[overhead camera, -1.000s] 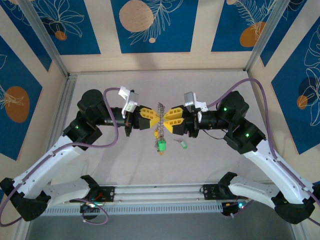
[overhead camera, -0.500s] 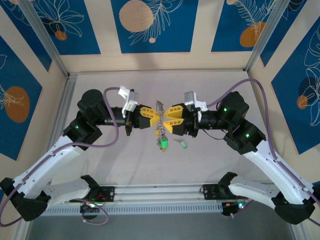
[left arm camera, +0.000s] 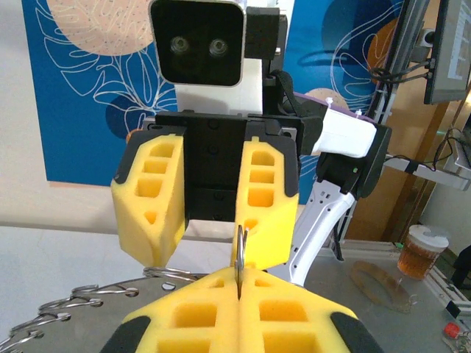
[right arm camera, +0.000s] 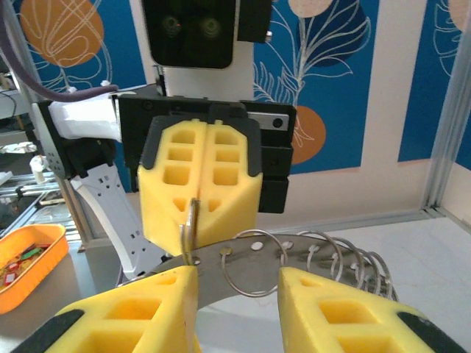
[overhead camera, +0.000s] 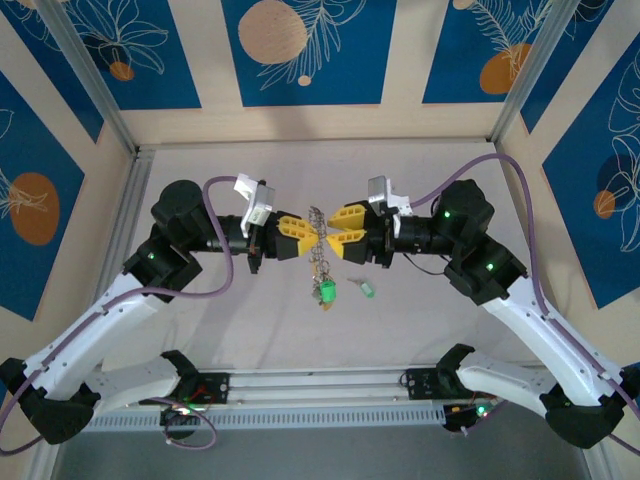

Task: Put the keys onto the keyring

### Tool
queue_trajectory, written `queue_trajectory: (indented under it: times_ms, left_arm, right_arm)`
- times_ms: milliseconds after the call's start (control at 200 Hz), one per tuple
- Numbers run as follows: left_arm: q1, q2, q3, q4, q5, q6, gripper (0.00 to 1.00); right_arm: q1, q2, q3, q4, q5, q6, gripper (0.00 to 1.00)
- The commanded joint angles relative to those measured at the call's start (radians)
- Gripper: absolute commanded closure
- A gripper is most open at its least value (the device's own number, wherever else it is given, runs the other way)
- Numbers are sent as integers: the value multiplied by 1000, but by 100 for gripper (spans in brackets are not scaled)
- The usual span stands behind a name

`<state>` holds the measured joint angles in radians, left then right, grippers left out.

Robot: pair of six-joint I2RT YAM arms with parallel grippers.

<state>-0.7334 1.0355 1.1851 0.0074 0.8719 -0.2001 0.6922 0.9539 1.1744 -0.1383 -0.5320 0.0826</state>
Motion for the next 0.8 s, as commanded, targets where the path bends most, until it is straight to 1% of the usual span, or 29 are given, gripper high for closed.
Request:
queue_trajectory:
  times_ms: [0, 140, 285, 375, 515, 795]
  left_arm:
    - [1, -20, 9, 42, 19, 7, 100]
    - [0, -20, 13, 42, 19, 10, 100]
    - [1, -14, 16, 42, 29, 6, 100]
    - [1, -10, 11, 49, 30, 2, 100]
    - [0, -9, 9, 59, 33, -3, 100]
    - [2, -7, 14, 53, 33, 1, 100]
  right_arm:
    - [3, -16, -21, 42, -72, 4, 65]
    - [10, -51, -33, 13, -98, -44, 65]
    - [11, -53, -32, 9, -110, -47, 66]
    - [12, -38, -32, 40, -115, -34, 67]
    - [12, -16, -24, 75, -87, -14, 68]
    - [19, 9, -21, 136, -101, 11, 68]
